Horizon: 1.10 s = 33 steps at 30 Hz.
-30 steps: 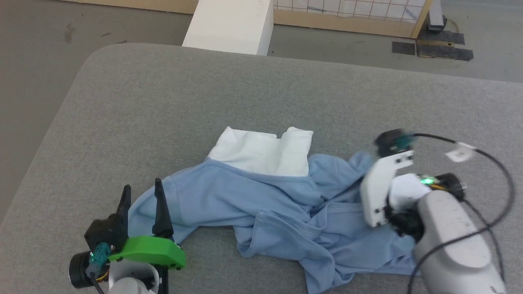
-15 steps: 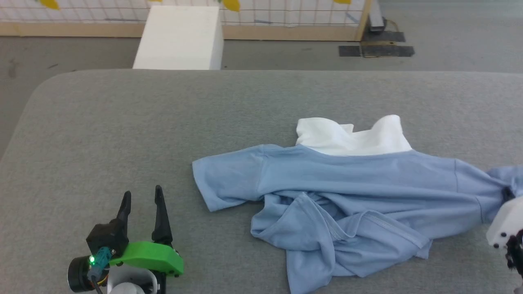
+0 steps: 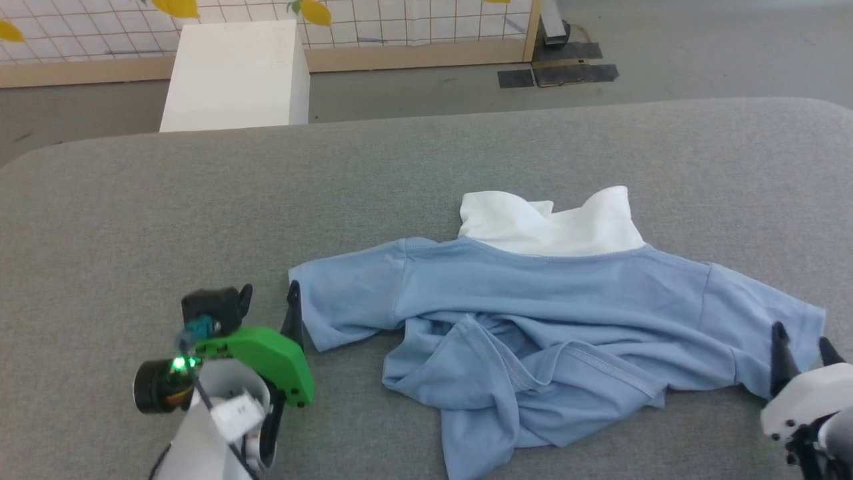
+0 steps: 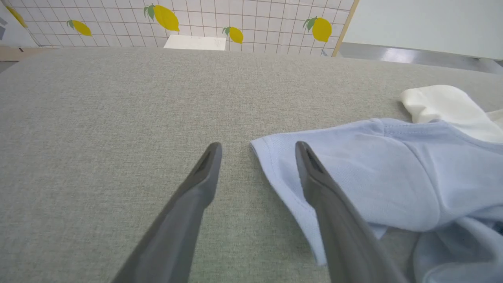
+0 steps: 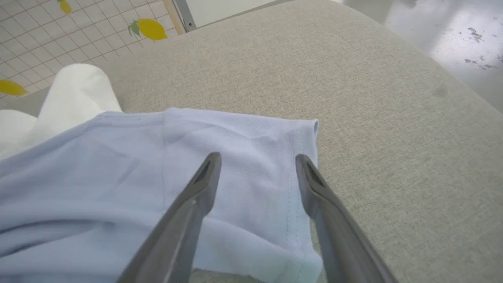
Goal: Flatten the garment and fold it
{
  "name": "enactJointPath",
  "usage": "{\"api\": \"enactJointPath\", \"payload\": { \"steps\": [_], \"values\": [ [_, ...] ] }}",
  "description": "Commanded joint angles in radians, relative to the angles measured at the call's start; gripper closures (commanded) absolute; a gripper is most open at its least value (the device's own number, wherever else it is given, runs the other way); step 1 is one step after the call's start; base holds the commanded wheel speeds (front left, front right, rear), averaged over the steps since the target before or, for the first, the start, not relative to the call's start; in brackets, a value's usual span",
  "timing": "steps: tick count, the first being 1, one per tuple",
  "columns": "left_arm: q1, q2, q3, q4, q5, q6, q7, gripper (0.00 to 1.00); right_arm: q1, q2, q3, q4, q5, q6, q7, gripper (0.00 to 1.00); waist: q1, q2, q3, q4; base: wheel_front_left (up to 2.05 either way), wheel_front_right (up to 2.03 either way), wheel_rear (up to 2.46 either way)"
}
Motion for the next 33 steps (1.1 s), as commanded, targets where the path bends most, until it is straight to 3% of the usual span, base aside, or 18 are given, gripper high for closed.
{"api": "enactJointPath", "payload": {
  "steps": [1,11,12,18,19,20,21,25,33],
  "values": [
    [-0.043,0.012,-0.002,0.019,-0.006,0.003,0.041,0.0,0.021,0.002,0.029,-0.016,0.003,-0.001,-0.032,0.0,0.0,0.0,0.004,-0.01,0.0,0.0,0.0],
    [-0.23,0.057,0.016,0.19,-0.042,0.029,0.341,0.0,0.054,0.002,0.17,-0.077,0.042,-0.001,-0.091,0.0,0.0,0.0,0.049,-0.089,0.0,0.0,0.0],
    [-0.283,0.09,0.014,0.268,-0.054,0.029,0.48,0.0,0.048,0.002,0.216,-0.114,0.056,-0.001,-0.089,0.0,0.0,0.0,0.08,-0.129,0.0,0.0,0.0],
    [-0.288,0.101,0.003,0.295,-0.084,0.004,0.606,0.0,0.04,0.002,0.223,-0.137,0.062,-0.001,-0.084,0.0,0.0,0.0,0.099,-0.146,0.0,0.0,0.0],
    [-0.285,0.1,-0.002,0.295,-0.09,-0.005,0.629,0.16,0.039,0.002,0.223,-0.139,0.063,-0.001,-0.083,0.0,0.0,0.0,0.101,-0.146,0.0,0.0,0.0],
    [-0.281,0.099,-0.007,0.295,-0.096,-0.014,0.652,0.62,0.039,0.002,0.223,-0.14,0.063,-0.001,-0.081,0.0,0.0,0.0,0.101,-0.145,0.0,0.0,0.0],
    [-0.274,0.096,-0.013,0.293,-0.105,-0.028,0.679,1.0,0.038,0.002,0.223,-0.141,0.063,-0.001,-0.076,0.0,0.0,0.0,0.101,-0.144,0.0,0.0,0.0],
    [-0.249,0.097,-0.024,0.258,-0.124,-0.052,0.721,1.0,0.022,0.002,0.219,-0.157,0.045,-0.001,-0.06,0.0,0.0,0.0,0.099,-0.133,0.0,0.0,0.0],
    [-0.176,0.129,-0.006,0.131,-0.128,-0.044,0.659,1.0,-0.079,-0.004,0.136,-0.168,-0.063,-0.001,-0.006,0.0,0.0,0.0,0.097,-0.084,0.0,0.0,0.0]
  ]
}}
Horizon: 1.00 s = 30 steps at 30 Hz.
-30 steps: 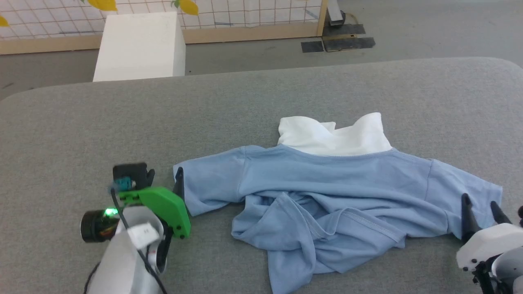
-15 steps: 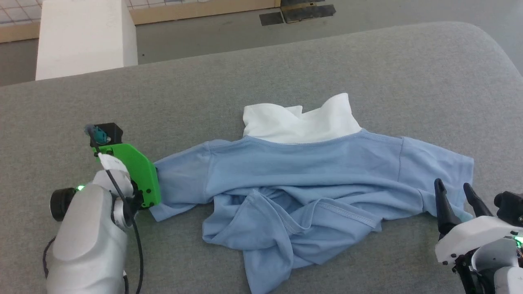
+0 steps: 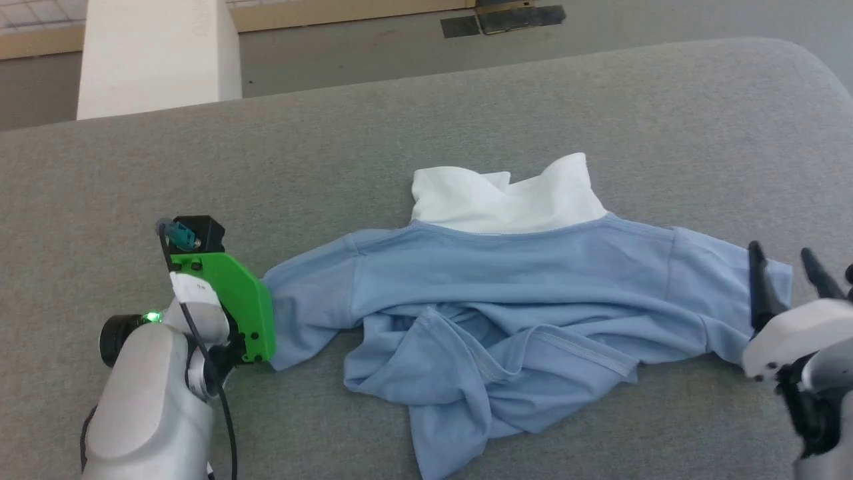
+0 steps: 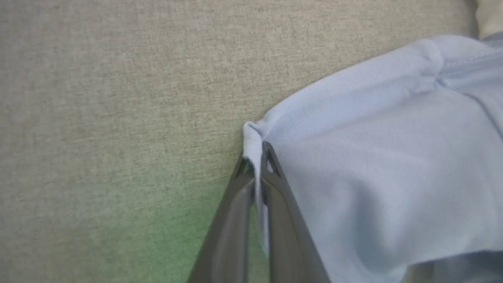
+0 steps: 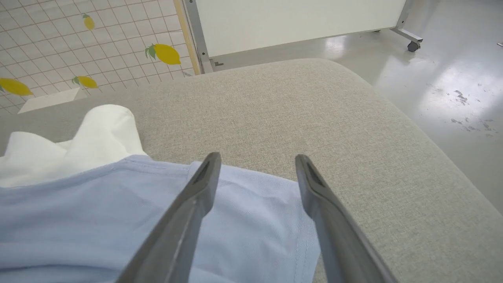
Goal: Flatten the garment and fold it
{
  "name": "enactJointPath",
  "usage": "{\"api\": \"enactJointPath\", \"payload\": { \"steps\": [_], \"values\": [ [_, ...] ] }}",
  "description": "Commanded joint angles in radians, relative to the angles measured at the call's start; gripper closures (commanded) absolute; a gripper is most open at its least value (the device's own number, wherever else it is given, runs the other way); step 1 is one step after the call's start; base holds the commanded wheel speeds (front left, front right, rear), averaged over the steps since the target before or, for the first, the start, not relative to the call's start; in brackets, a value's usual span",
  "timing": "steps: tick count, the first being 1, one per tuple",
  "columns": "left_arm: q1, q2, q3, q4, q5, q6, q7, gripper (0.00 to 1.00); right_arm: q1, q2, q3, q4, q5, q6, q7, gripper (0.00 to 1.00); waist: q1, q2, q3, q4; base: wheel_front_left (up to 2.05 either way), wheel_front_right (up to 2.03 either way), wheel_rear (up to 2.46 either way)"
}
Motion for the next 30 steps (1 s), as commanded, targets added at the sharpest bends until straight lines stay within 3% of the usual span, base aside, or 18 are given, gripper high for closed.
{"api": "enactJointPath", "payload": {
  "steps": [1,14,19,20,22,23,27,30],
  "values": [
    [0.047,0.01,-0.001,0.007,-0.005,0.004,0.006,1.0,-0.034,-0.008,-0.023,0.015,-0.016,-0.001,0.024,0.0,0.0,0.0,0.003,0.024,0.0,0.0,0.0],
    [0.043,0.003,-0.065,-0.11,-0.005,-0.028,0.033,1.0,-0.317,-0.072,-0.282,0.393,-0.112,-0.001,0.392,0.0,0.0,0.0,0.052,0.107,0.0,0.0,0.0],
    [0.035,0.003,-0.077,-0.124,-0.012,-0.035,0.043,1.0,-0.363,-0.062,-0.351,0.453,-0.2,-0.001,0.525,0.0,0.0,0.0,0.064,0.113,0.0,0.0,0.0],
    [0.034,0.004,-0.078,-0.127,-0.015,-0.036,0.045,1.0,-0.369,-0.059,-0.358,0.456,-0.219,-0.001,0.552,0.45,0.0,0.0,0.066,0.114,0.0,0.0,0.0],
    [0.033,0.006,-0.079,-0.131,-0.018,-0.037,0.046,1.0,-0.376,-0.052,-0.361,0.457,-0.238,-0.001,0.595,0.75,0.0,0.0,0.069,0.112,0.0,0.0,0.0],
    [0.034,0.007,-0.079,-0.132,-0.019,-0.037,0.046,1.0,-0.378,-0.05,-0.361,0.455,-0.244,-0.001,0.615,1.0,0.0,0.0,0.069,0.111,0.0,0.0,0.0],
    [0.032,0.016,-0.081,-0.141,-0.031,-0.047,0.037,1.0,-0.381,-0.049,-0.331,0.421,-0.254,-0.001,0.681,1.0,0.0,0.0,0.064,0.103,0.0,0.0,0.0],
    [0.013,0.031,-0.079,-0.16,-0.048,-0.062,0.011,1.0,-0.394,-0.064,-0.278,0.366,-0.24,-0.001,0.645,1.0,0.0,0.0,0.058,0.093,0.0,0.0,0.0]
  ]
}}
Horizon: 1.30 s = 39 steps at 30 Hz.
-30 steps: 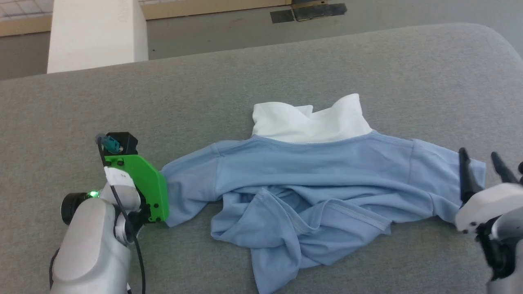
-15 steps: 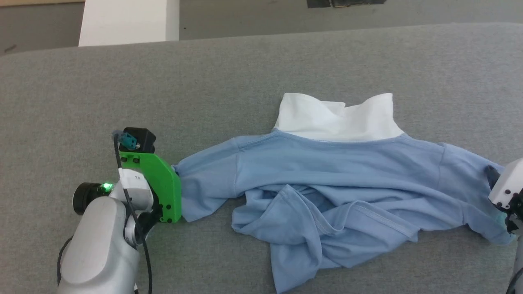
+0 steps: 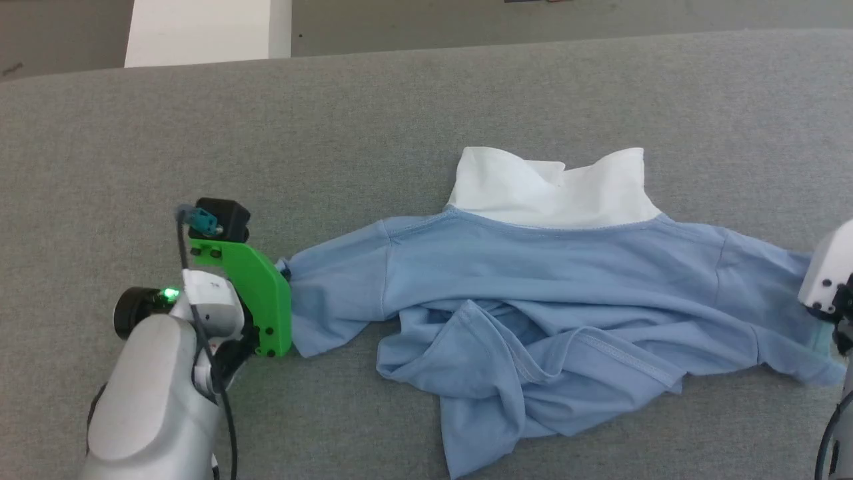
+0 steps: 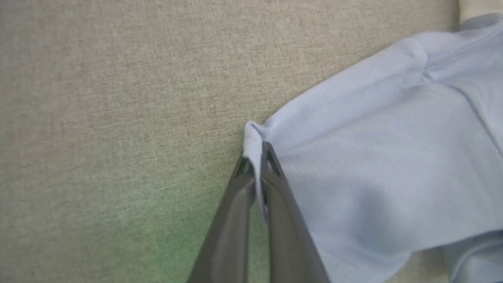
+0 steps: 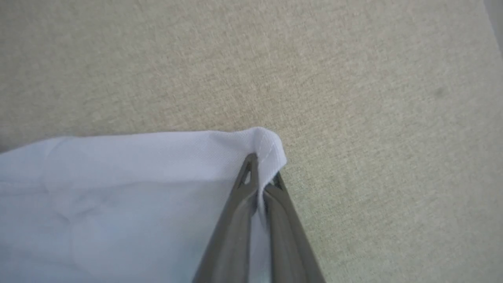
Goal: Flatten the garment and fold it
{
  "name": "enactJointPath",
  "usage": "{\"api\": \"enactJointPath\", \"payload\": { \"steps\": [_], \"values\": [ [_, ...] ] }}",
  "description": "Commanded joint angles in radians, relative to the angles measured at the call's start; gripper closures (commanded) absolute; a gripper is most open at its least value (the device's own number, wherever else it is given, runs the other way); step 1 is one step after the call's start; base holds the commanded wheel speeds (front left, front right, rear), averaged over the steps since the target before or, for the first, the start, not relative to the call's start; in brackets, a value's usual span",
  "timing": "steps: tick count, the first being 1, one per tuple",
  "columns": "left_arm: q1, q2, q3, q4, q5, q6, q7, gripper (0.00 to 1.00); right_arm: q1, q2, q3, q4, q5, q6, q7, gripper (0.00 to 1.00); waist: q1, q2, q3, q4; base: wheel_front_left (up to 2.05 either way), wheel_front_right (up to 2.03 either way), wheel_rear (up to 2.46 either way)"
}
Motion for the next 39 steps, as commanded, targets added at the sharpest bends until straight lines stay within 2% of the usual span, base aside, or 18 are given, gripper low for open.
{"api": "enactJointPath", "payload": {
  "steps": [1,8,19,24,30,34,39],
  "values": [
    [-0.02,0.011,0.002,-0.004,-0.022,-0.009,-0.02,1.0,-0.005,-0.008,0.022,-0.021,0.012,-0.001,-0.022,1.0,0.0,0.0,-0.005,-0.007,0.0,0.0,0.0],
    [-0.181,0.085,0.037,-0.02,-0.027,-0.021,-0.123,1.0,-0.116,-0.073,0.158,-0.066,0.068,-0.001,-0.145,1.0,0.0,0.0,0.012,-0.028,0.0,0.0,0.0],
    [-0.597,0.203,0.092,0.032,0.147,0.066,-0.374,1.0,-0.497,-0.155,0.382,-0.087,0.101,-0.001,-0.286,1.0,0.0,0.0,0.153,-0.056,0.0,0.0,0.0],
    [-0.791,0.215,0.127,0.068,0.182,0.126,-0.502,1.0,-0.679,-0.174,0.456,-0.099,0.067,-0.001,-0.378,1.0,0.0,0.0,0.205,-0.056,0.0,0.0,0.0],
    [-0.971,0.206,0.159,0.089,0.191,0.175,-0.663,1.0,-0.89,-0.152,0.46,-0.102,0.02,-0.001,-0.548,1.0,0.0,0.0,0.241,-0.043,0.0,0.0,0.0],
    [-1.027,0.207,0.15,0.105,0.202,0.171,-0.761,1.0,-0.99,-0.132,0.457,-0.075,-0.019,-0.001,-0.662,1.0,0.0,0.0,0.25,-0.027,0.0,0.0,0.0],
    [-0.958,0.195,0.119,0.178,0.191,0.134,-0.784,1.0,-0.96,-0.117,0.481,0.035,-0.01,-0.001,-0.696,1.0,0.0,0.0,0.242,-0.004,0.0,0.0,0.0]
  ]
}}
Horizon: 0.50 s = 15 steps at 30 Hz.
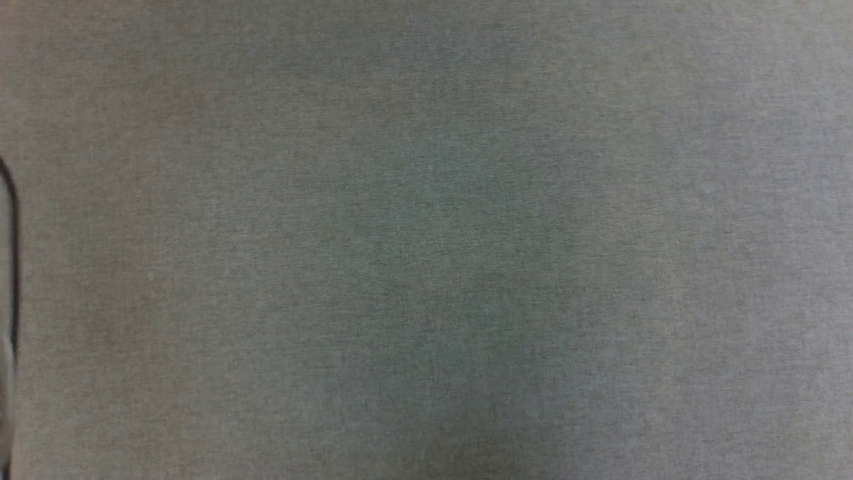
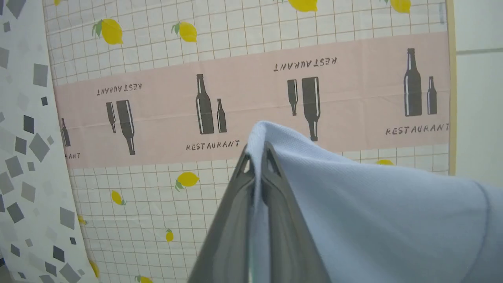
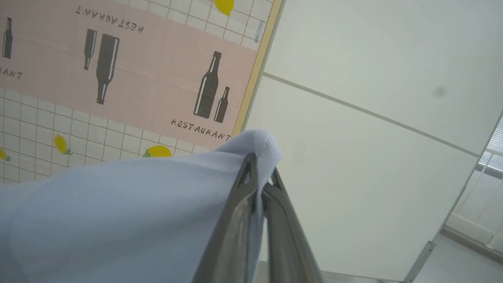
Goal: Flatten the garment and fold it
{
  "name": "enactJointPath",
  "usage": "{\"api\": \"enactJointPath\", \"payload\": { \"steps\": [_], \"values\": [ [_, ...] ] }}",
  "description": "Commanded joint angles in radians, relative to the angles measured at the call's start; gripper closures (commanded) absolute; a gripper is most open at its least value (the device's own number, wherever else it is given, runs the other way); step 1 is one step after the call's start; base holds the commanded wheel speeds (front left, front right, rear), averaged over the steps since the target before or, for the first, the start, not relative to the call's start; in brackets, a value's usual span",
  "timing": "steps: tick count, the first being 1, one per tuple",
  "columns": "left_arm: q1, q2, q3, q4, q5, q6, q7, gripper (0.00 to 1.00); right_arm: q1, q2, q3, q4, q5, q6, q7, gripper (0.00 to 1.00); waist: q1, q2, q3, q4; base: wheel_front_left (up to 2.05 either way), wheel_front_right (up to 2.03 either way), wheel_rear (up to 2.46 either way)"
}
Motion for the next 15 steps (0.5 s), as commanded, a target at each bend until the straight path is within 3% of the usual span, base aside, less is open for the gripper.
{"api": "enactJointPath", "payload": {
  "steps": [1,10,15],
  "values": [
    [0.062,-0.008,-0.012,0.03,-0.001,-0.018,0.0,1.0,0.054,0.005,0.011,0.034,0.014,-0.002,-0.01,1.0,-0.0001,0.0,-0.011,0.013,0.0,0.0,0.0],
    [0.41,-0.017,-0.054,0.155,-0.061,-0.104,0.054,1.0,0.379,-0.011,0.1,0.172,0.154,-0.002,-0.027,1.0,-0.0001,0.0,-0.111,0.025,0.0,0.0,0.0],
    [0.666,-0.032,-0.076,0.121,-0.149,-0.147,0.179,1.0,0.598,-0.033,0.145,0.152,0.279,-0.002,0.012,1.0,-0.0001,0.0,-0.206,0.026,0.0,0.0,0.0]
  ]
}}
